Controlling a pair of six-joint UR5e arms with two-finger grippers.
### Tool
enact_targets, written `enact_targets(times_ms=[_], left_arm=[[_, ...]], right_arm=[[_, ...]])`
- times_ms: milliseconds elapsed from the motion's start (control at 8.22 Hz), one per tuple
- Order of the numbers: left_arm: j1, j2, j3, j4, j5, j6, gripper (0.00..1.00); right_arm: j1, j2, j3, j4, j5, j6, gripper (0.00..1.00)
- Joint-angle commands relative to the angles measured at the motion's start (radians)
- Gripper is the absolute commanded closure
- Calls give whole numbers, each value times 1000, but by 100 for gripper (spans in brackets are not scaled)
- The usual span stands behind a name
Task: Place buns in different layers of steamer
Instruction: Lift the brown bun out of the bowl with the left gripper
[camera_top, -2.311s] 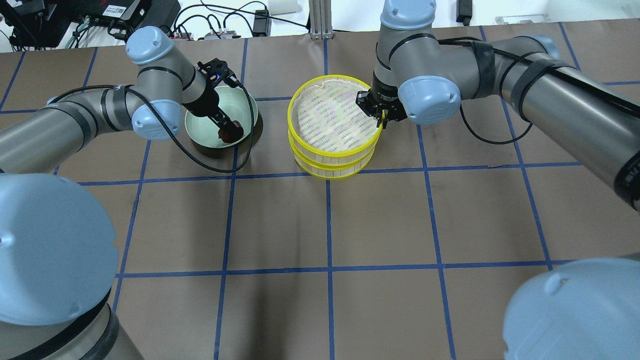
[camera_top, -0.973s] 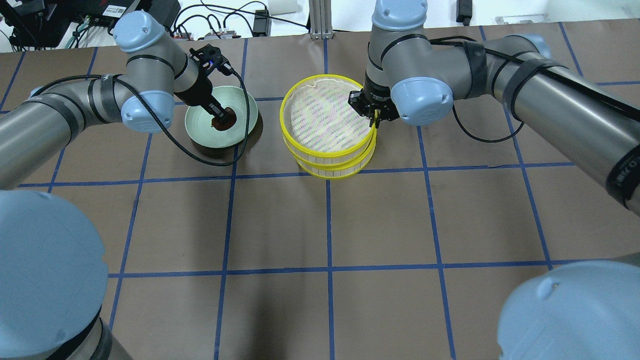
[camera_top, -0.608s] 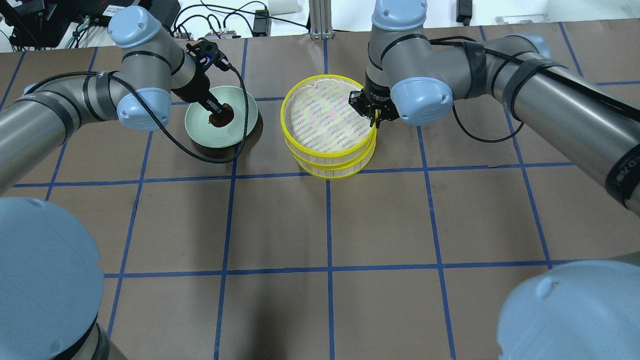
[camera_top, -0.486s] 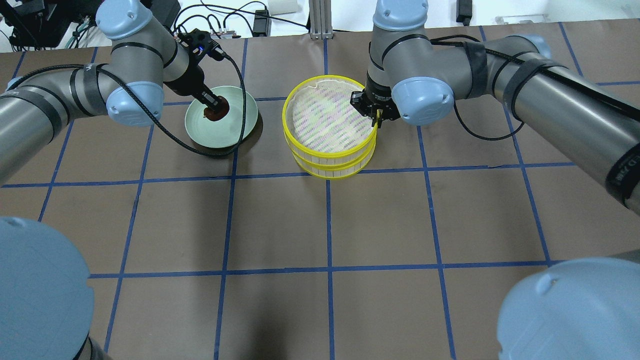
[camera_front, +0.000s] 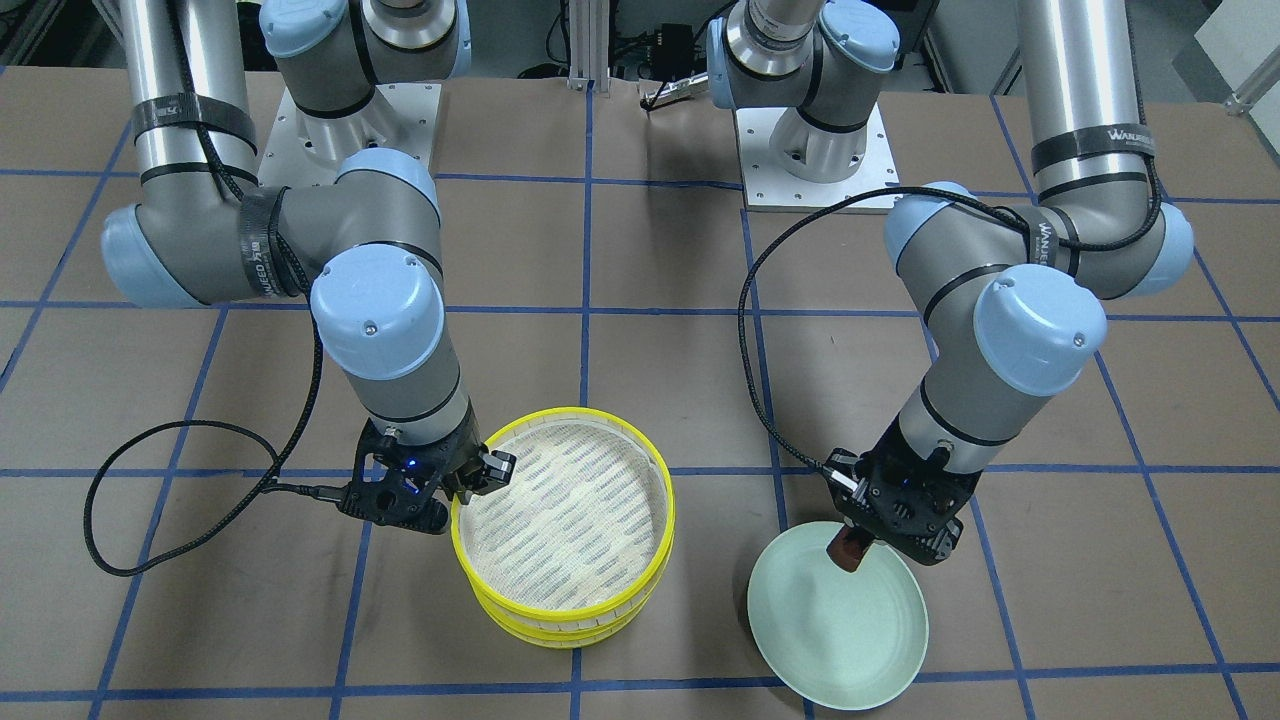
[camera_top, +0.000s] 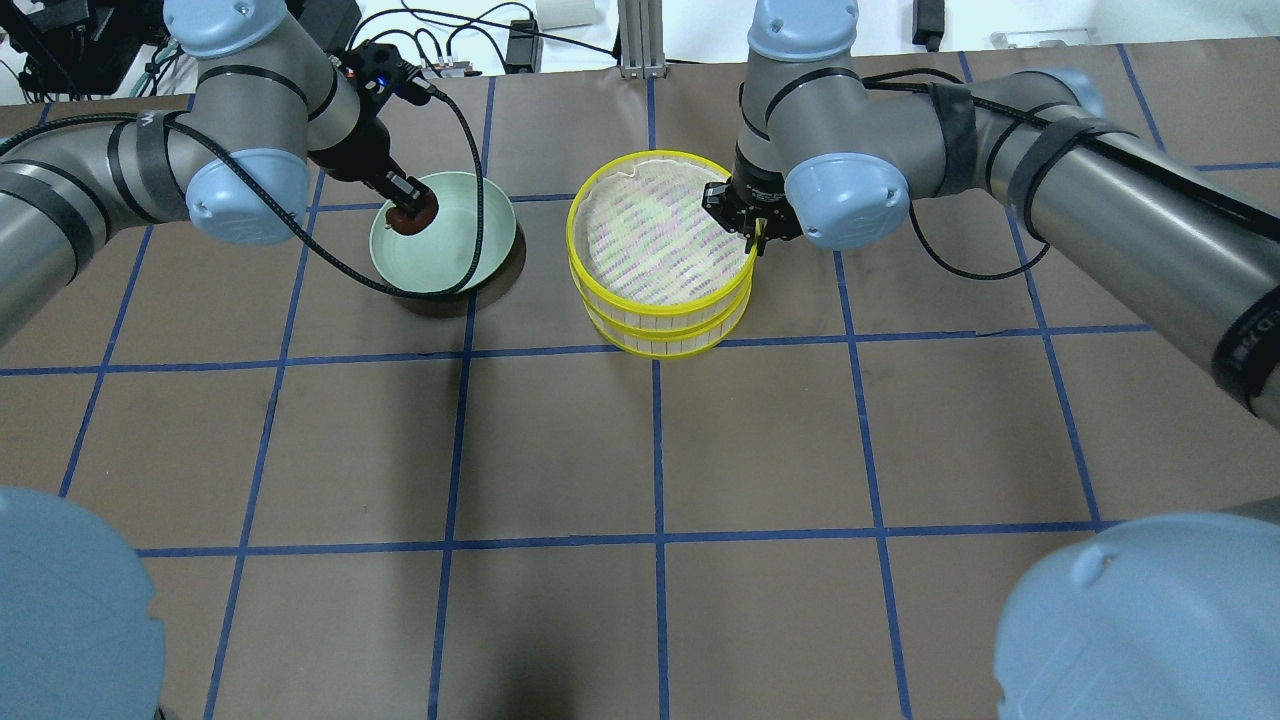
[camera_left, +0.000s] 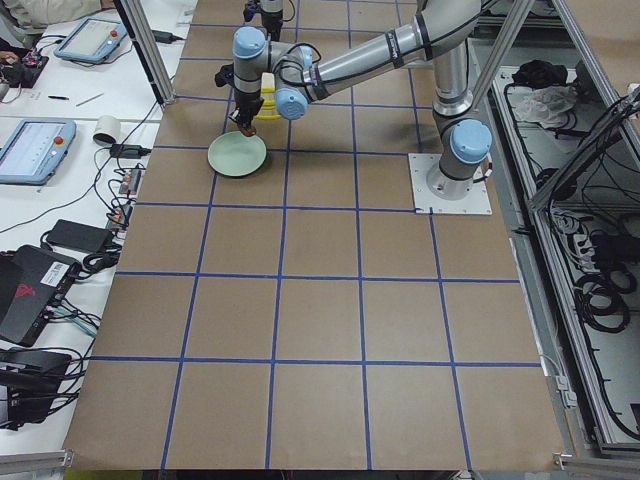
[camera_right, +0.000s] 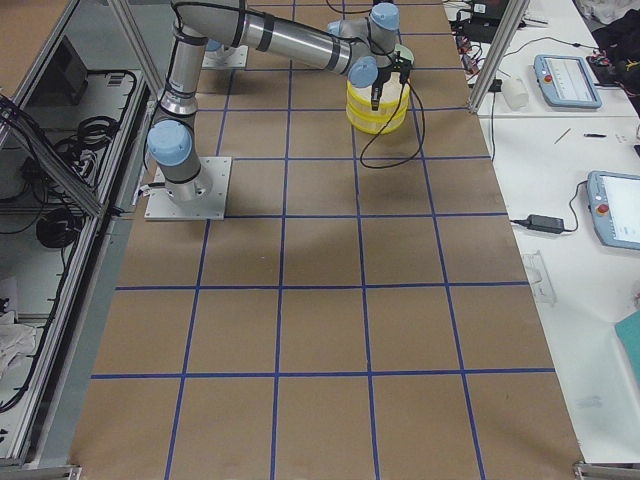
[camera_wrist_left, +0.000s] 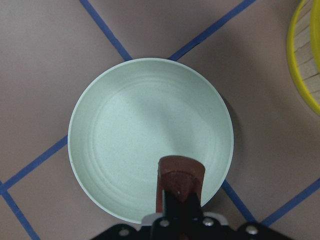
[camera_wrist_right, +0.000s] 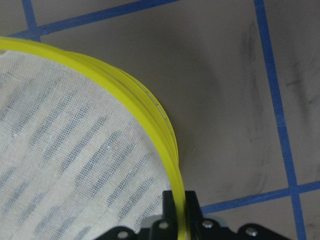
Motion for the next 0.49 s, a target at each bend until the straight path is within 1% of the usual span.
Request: enact_targets(times_ms=[0,365], left_arm=[[0,11,0,-15,5,-5,100],[0,20,0,-13,4,-32,100]], right_arm=[[-2,3,0,0,0,-1,100],[-5,0,1,1,0,0,100]])
